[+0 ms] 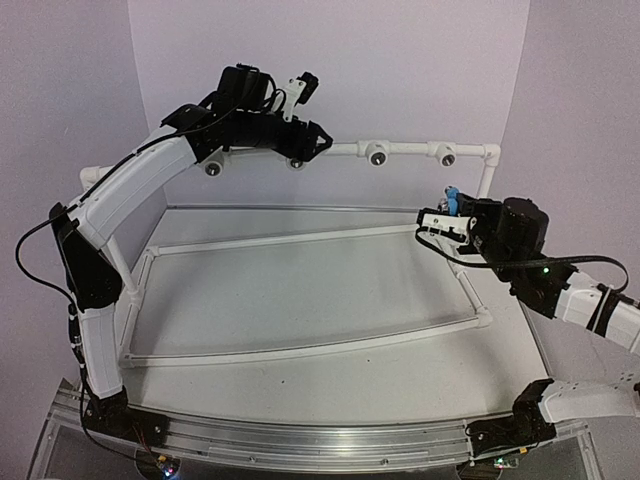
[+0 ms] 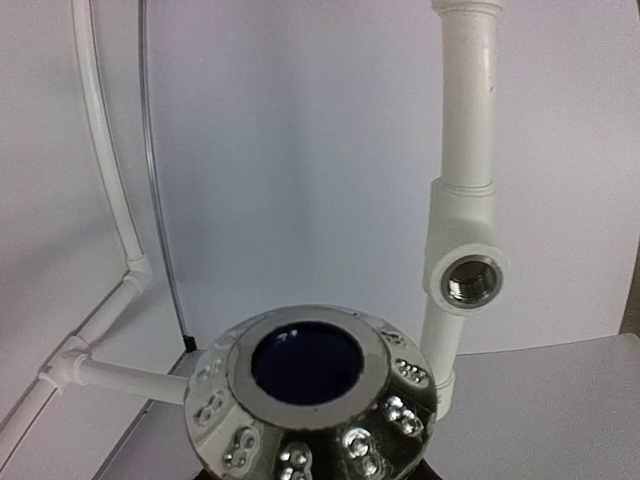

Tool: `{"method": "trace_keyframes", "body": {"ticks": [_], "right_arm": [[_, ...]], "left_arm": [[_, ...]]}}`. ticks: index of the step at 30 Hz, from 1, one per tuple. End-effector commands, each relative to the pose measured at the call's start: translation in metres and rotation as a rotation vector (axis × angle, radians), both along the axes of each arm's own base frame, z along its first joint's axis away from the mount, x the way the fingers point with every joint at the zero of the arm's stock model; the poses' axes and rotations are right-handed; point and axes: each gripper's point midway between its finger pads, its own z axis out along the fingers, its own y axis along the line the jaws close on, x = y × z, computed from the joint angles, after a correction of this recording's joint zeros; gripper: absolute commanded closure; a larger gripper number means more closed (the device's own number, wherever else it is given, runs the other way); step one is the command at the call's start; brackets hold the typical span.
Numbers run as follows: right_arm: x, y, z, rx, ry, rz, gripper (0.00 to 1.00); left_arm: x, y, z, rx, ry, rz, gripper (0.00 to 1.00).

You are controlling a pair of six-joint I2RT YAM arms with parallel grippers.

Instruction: Install the water faucets

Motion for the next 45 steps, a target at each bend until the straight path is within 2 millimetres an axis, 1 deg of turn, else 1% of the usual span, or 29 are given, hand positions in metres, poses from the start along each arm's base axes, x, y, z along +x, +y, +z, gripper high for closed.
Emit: {"method": "trace_keyframes", "body": {"ticks": [1,6,9,11,12,15,19,22,24,26,27,29,30,31,32,35,36,37,39,40,42,43,45], "right_arm": [[-0.009,0.001,0.060,0.011,-0.278,0.044,1.00],[-0.010,0.004,0.076,0.047,-0.335,0.079,1.00],[-0.006,0.004,0.082,0.049,-0.341,0.068,1.00],[-0.007,0.003,0.086,0.060,-0.351,0.070,1.00],[-0.008,0.004,0.087,0.067,-0.350,0.075,1.00],[-0.002,0.005,0.080,0.067,-0.321,0.073,1.00],[0.001,0.004,0.085,0.108,-0.323,0.070,1.00],[0.003,0.005,0.087,0.119,-0.330,0.070,1.00],[0.005,0.005,0.087,0.118,-0.330,0.068,1.00],[0.006,0.006,0.088,0.119,-0.331,0.070,1.00],[0.005,0.006,0.088,0.124,-0.331,0.075,1.00],[0.006,0.007,0.087,0.131,-0.315,0.077,1.00],[0.007,0.007,0.086,0.136,-0.304,0.076,1.00],[0.008,0.007,0.083,0.133,-0.292,0.073,1.00],[0.008,0.007,0.080,0.132,-0.284,0.071,1.00],[0.008,0.007,0.076,0.135,-0.268,0.072,1.00],[0.008,0.006,0.075,0.134,-0.265,0.071,1.00],[0.008,0.006,0.074,0.135,-0.264,0.069,1.00],[0.008,0.005,0.074,0.139,-0.257,0.065,1.00],[0.007,0.004,0.074,0.142,-0.253,0.065,1.00],[0.006,0.004,0.073,0.146,-0.241,0.067,1.00],[0.006,0.004,0.072,0.148,-0.238,0.067,1.00],[0.006,0.004,0.069,0.144,-0.227,0.066,1.00]], "left_arm": [[0.004,-0.002,-0.054,0.085,0.124,-0.004,0.27],[0.001,-0.001,-0.050,0.078,0.124,-0.007,0.27],[-0.001,-0.003,-0.052,0.073,0.135,-0.017,0.29],[-0.004,-0.004,-0.055,0.073,0.146,-0.034,0.31],[-0.004,-0.005,-0.057,0.074,0.151,-0.039,0.32],[-0.006,-0.007,-0.060,0.075,0.160,-0.048,0.34],[-0.007,-0.006,-0.064,0.083,0.165,-0.051,0.36],[-0.007,-0.004,-0.069,0.100,0.164,-0.053,0.36],[-0.007,-0.004,-0.069,0.107,0.156,-0.052,0.34],[-0.006,-0.005,-0.065,0.110,0.141,-0.057,0.32],[-0.006,-0.004,-0.060,0.110,0.125,-0.055,0.32],[-0.005,-0.001,-0.043,0.086,0.095,-0.038,0.28],[-0.007,-0.001,-0.031,0.063,0.082,-0.040,0.26],[-0.012,-0.002,-0.020,0.042,0.072,-0.062,0.23],[-0.021,-0.004,-0.003,0.012,0.053,-0.088,0.21],[-0.055,0.000,0.059,-0.094,-0.017,-0.148,0.20],[-0.069,0.001,0.075,-0.127,-0.028,-0.188,0.20],[-0.083,0.002,0.087,-0.152,-0.037,-0.231,0.20],[-0.114,-0.001,0.095,-0.173,-0.029,-0.331,0.23],[-0.133,-0.006,0.092,-0.157,-0.037,-0.382,0.24],[-0.173,-0.025,0.063,-0.071,-0.053,-0.486,0.25],[-0.189,-0.031,0.048,-0.036,-0.048,-0.521,0.25],[-0.205,-0.037,0.019,0.003,0.001,-0.577,0.28]]}}
